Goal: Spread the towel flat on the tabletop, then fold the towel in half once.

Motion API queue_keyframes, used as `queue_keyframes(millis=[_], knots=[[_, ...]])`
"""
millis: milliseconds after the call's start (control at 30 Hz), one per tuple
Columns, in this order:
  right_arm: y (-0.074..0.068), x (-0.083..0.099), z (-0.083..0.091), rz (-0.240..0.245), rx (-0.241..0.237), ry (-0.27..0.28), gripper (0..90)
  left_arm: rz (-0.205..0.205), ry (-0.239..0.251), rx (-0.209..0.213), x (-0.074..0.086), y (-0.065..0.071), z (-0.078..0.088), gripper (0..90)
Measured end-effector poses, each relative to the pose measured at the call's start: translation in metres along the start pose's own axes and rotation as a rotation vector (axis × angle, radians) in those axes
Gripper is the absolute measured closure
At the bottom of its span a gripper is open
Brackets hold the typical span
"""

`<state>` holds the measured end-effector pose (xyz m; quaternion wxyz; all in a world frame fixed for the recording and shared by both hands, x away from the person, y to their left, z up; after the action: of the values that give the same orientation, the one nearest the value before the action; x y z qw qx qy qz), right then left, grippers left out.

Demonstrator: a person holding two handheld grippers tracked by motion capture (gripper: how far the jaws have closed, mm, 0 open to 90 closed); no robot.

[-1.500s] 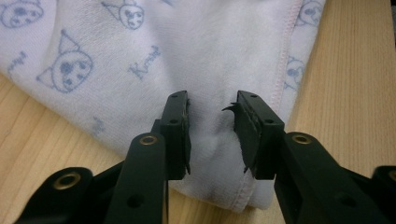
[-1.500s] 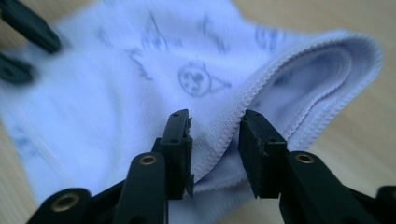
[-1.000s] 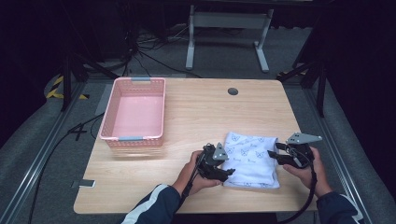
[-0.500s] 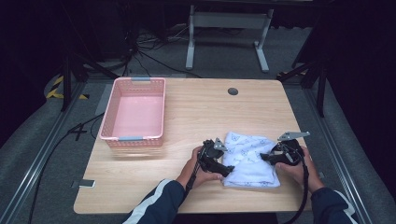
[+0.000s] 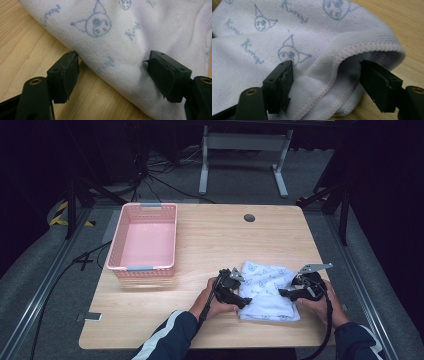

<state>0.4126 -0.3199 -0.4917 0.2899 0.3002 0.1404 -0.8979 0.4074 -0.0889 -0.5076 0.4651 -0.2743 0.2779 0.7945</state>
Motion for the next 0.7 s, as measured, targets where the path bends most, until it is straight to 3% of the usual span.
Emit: queue_keyframes(millis=[67, 133, 300, 467, 567, 600, 667, 700], knots=[[-0.0009, 0.0013, -0.0024, -0.021, -0.001, 0.001, 26.2, -0.004, -0.005, 0.016, -0.0002, 0.0008, 0.0007, 30.3], [0.0008, 0.0024, -0.0035, -0.034, -0.034, 0.013, 26.2, 0.000, -0.023, 0.014, -0.0013, 0.0015, 0.0007, 32.4], [0.0000, 0.0014, -0.0039, -0.023, -0.037, 0.003, 28.0, -0.008, -0.028, 0.037, -0.0033, 0.0020, -0.0006, 35.5], [-0.0009, 0.0023, -0.0027, -0.017, -0.063, 0.012, 34.5, -0.013, -0.041, 0.098, -0.0045, 0.0028, -0.0006, 49.8], [-0.0007, 0.0024, -0.0020, -0.028, -0.059, 0.011, 34.9, -0.010, -0.048, 0.099, -0.0051, 0.0029, -0.0004, 50.0], [-0.0006, 0.0023, -0.0011, -0.034, -0.043, 0.007, 32.5, -0.015, -0.053, 0.093, -0.0052, 0.0034, -0.0004, 50.0], [-0.0005, 0.0011, 0.0029, 0.001, 0.072, 0.008, 20.6, -0.020, -0.054, 0.086, -0.0054, 0.0038, -0.0002, 50.1], [-0.0003, 0.0011, 0.0051, 0.003, 0.104, 0.009, 19.0, -0.024, -0.057, 0.079, -0.0057, 0.0042, 0.0000, 49.7]])
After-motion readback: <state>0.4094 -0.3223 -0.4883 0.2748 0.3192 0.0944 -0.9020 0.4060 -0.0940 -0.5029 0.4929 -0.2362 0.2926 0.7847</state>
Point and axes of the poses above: each handheld gripper's, and its own axes: z roughly backward along the jaws, x roughly out of its underside, y roughly to its right, the point moved 6 cm from there along -z, roughly forward along the jaws, and after that the axes turned 1 degree about -y, right-handed, at the moved point
